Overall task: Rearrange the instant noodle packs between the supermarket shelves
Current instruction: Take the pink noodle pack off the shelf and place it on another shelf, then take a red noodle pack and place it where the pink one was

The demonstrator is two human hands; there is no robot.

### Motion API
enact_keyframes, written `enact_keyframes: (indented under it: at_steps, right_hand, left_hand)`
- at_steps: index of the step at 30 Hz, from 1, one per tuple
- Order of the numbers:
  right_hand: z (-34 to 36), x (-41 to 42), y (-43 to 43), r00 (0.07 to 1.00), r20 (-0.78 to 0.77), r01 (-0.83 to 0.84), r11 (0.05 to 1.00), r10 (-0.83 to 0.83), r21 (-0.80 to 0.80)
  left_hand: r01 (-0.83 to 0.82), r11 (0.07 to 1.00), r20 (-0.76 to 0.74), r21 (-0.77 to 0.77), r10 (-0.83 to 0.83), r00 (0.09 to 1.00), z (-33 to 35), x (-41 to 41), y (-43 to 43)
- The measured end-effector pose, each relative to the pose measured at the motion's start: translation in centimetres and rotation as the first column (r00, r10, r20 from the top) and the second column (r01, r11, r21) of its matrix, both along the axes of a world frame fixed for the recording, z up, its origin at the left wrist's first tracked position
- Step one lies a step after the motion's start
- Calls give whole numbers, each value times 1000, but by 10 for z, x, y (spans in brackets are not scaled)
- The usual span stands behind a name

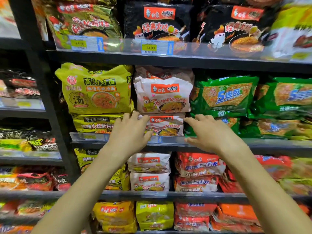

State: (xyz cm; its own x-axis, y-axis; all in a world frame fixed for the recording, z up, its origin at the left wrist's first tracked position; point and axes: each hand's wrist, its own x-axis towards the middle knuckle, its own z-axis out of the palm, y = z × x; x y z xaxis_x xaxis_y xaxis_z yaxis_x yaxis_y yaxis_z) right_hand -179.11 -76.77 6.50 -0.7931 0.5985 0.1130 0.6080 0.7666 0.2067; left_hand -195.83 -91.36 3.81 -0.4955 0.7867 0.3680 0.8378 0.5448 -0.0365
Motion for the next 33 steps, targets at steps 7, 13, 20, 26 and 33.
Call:
enact_keyframes:
  at_steps: [7, 13, 20, 26, 33]
  right_hand:
    - [18, 19, -27, 999, 28, 33, 999, -33, -2]
    - [27, 49, -49, 999, 8, 54, 998, -54, 18]
    - [24, 113, -57, 989, -6, 150, 986, -151, -65]
    - [21, 196, -60, 977, -33, 207, 974, -211, -95]
    - [6, 354, -58, 931, -44, 353, 926, -361, -130]
  left_hand:
    - [16, 983, -41, -181, -24, 999, 23, 22, -16]
    - [12, 979, -110, -204, -35, 993, 42, 43, -28]
    - [80, 984, -137, -156, -102, 985, 44, 98, -32]
    - [218, 964, -91, -155, -233, 968, 35, 175, -17]
    - [341, 927, -48, -154, -351, 935, 22, 313, 9]
